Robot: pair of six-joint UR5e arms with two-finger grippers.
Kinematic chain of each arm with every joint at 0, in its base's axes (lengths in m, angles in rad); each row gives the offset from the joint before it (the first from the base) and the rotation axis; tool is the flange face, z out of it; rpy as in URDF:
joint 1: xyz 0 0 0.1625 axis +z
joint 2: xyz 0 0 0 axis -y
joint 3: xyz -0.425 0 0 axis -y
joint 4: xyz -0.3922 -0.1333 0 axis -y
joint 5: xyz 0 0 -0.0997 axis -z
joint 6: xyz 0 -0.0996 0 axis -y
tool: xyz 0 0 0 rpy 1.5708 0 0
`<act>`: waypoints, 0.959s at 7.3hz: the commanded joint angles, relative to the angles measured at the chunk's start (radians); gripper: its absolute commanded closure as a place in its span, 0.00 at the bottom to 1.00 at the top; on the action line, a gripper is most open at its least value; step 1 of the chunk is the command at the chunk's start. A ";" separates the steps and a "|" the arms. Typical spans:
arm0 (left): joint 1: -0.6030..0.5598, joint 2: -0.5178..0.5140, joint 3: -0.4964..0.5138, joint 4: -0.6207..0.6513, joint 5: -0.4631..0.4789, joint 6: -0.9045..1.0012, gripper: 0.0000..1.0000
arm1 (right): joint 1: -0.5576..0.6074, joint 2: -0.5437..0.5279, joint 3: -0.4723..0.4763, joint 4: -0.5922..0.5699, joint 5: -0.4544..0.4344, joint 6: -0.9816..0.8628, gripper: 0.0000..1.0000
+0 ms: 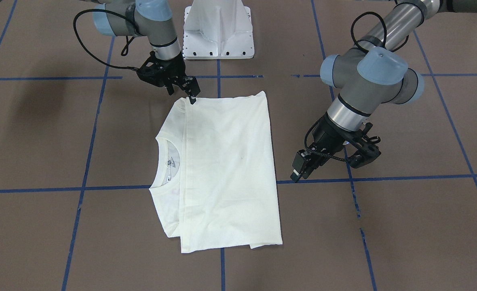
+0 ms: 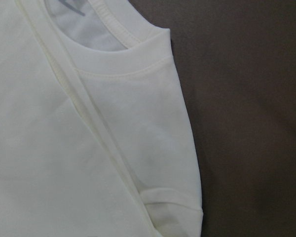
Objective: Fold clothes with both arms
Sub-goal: 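Release the shirt with the right gripper and hover near the folded edge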
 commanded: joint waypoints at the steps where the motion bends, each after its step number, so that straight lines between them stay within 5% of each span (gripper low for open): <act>1: 0.000 0.001 0.000 0.000 0.000 -0.002 0.54 | -0.016 0.003 -0.019 0.015 -0.005 0.105 0.12; 3: 0.000 0.001 -0.002 0.000 0.000 0.000 0.54 | -0.020 0.003 -0.025 0.015 -0.005 0.110 0.16; 4: 0.000 0.001 -0.005 0.001 0.000 -0.002 0.54 | -0.019 0.003 -0.022 0.015 -0.004 0.112 0.27; 6: -0.002 0.003 -0.012 0.001 -0.001 -0.002 0.54 | -0.019 0.005 -0.020 0.015 -0.004 0.112 0.94; 7: -0.003 0.004 -0.014 0.001 -0.001 -0.002 0.54 | -0.020 0.005 -0.019 0.015 -0.002 0.109 1.00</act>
